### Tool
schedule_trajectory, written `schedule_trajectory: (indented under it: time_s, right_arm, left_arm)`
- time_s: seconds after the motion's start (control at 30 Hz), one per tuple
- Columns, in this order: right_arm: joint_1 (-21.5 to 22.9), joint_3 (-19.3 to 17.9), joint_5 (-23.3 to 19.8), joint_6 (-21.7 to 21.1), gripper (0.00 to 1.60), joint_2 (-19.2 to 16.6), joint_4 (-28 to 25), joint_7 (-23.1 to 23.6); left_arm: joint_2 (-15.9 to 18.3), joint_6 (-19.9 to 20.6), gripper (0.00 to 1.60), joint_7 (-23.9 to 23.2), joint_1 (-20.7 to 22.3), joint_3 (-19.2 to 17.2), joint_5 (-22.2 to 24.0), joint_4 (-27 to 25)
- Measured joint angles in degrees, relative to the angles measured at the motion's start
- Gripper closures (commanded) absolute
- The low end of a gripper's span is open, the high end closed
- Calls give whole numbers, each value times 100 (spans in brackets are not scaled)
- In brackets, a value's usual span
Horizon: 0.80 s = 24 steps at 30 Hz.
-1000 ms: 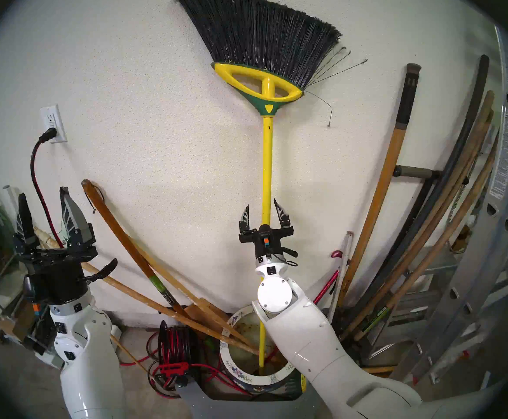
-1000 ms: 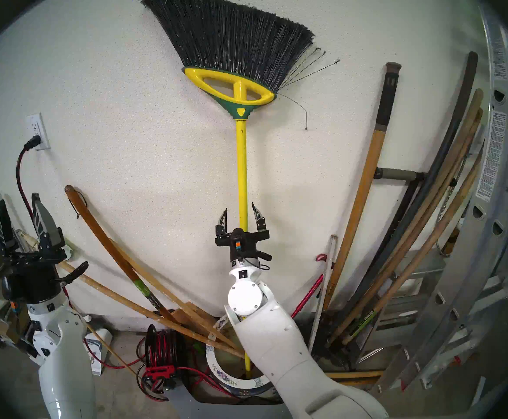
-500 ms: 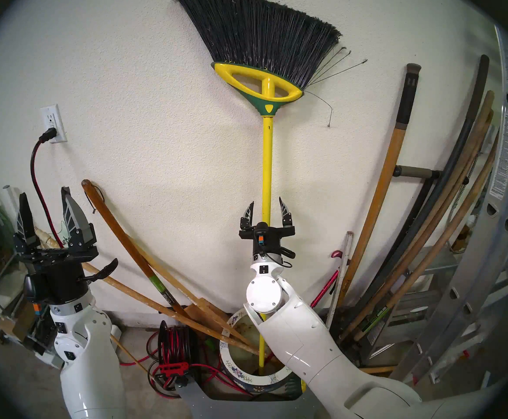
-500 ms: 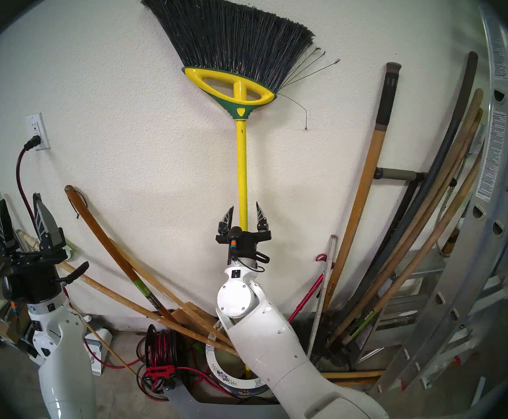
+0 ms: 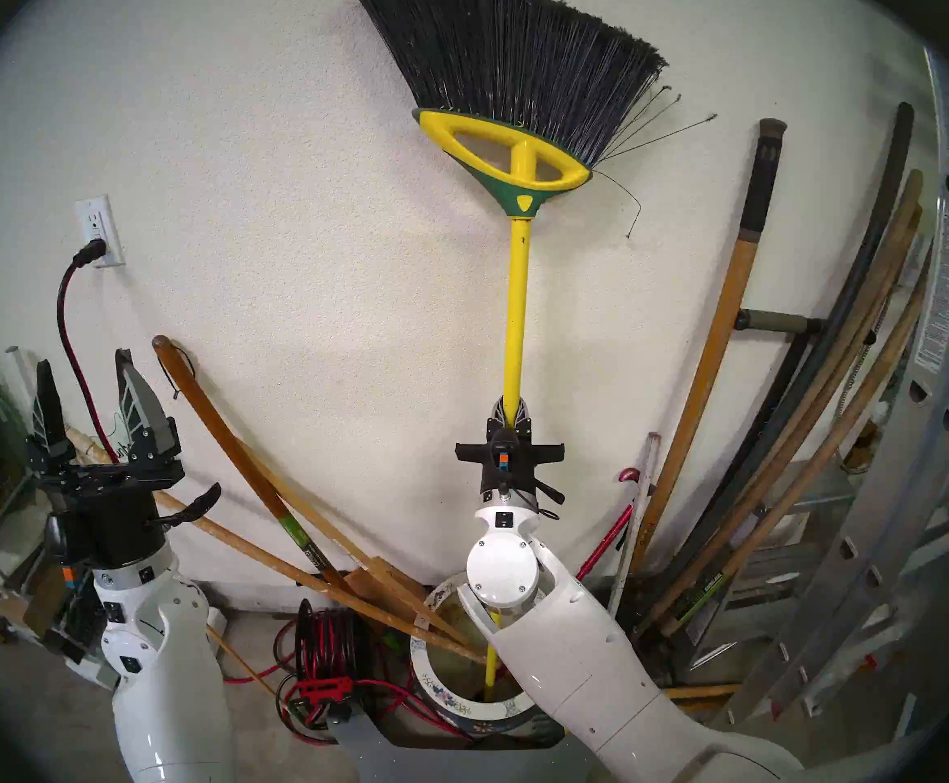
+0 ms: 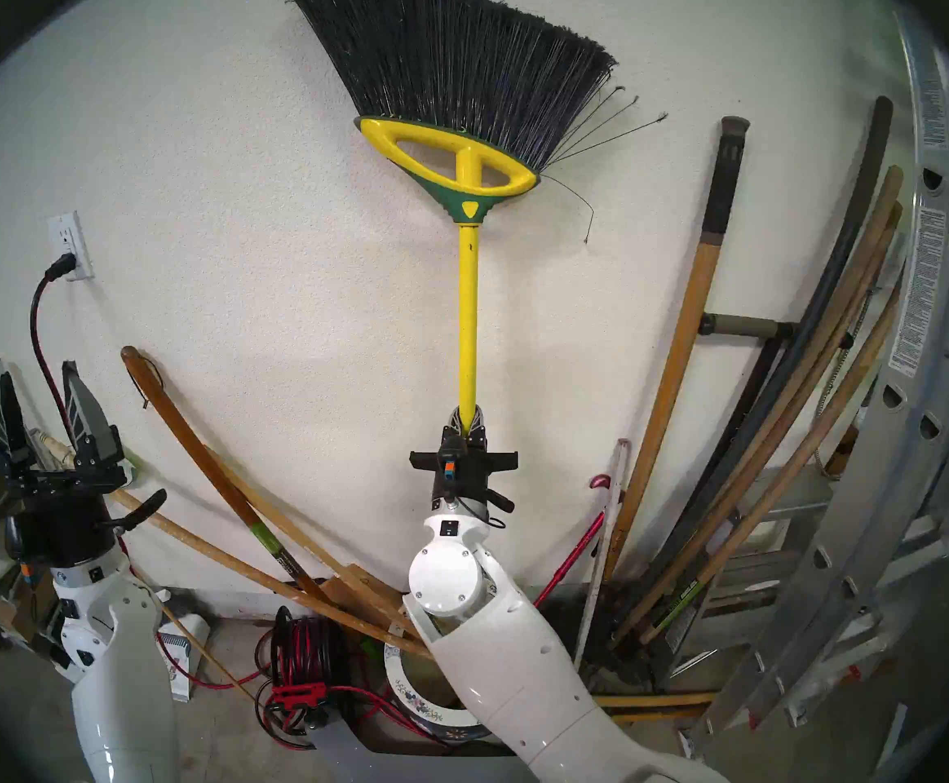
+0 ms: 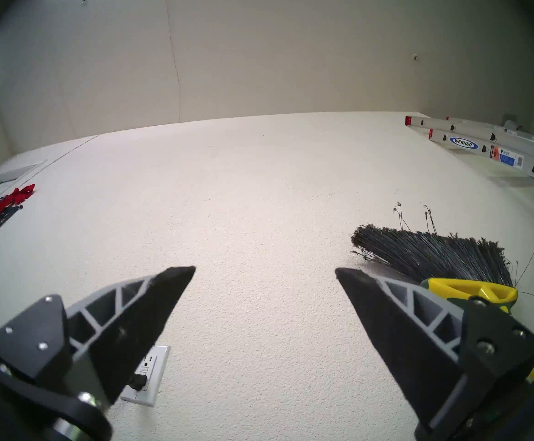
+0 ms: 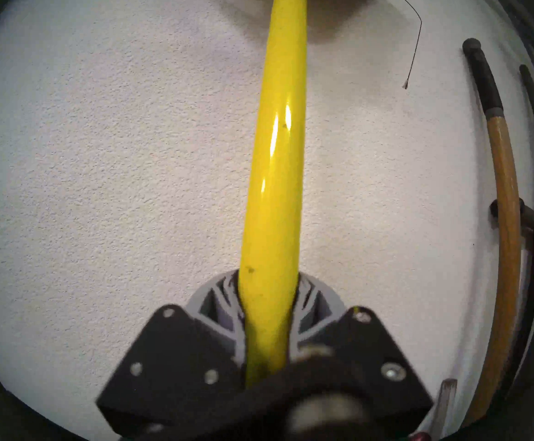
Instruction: Take wooden sticks or brooms out of the pot
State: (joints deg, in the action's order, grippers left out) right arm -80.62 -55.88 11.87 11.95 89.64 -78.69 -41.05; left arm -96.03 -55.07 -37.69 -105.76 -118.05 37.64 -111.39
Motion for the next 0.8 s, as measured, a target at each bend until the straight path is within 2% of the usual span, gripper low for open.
schedule_trajectory:
  time_s: [0.4, 0.8]
  right_arm:
    - [-254, 313, -169, 61, 160, -375, -463, -284]
    - [-712, 411, -495, 438, 160, -1001, -1211, -457]
  left_arm:
    - [0, 0, 0, 0, 0, 0, -8, 0]
    - [0, 0, 0, 2, 0, 0, -10, -1]
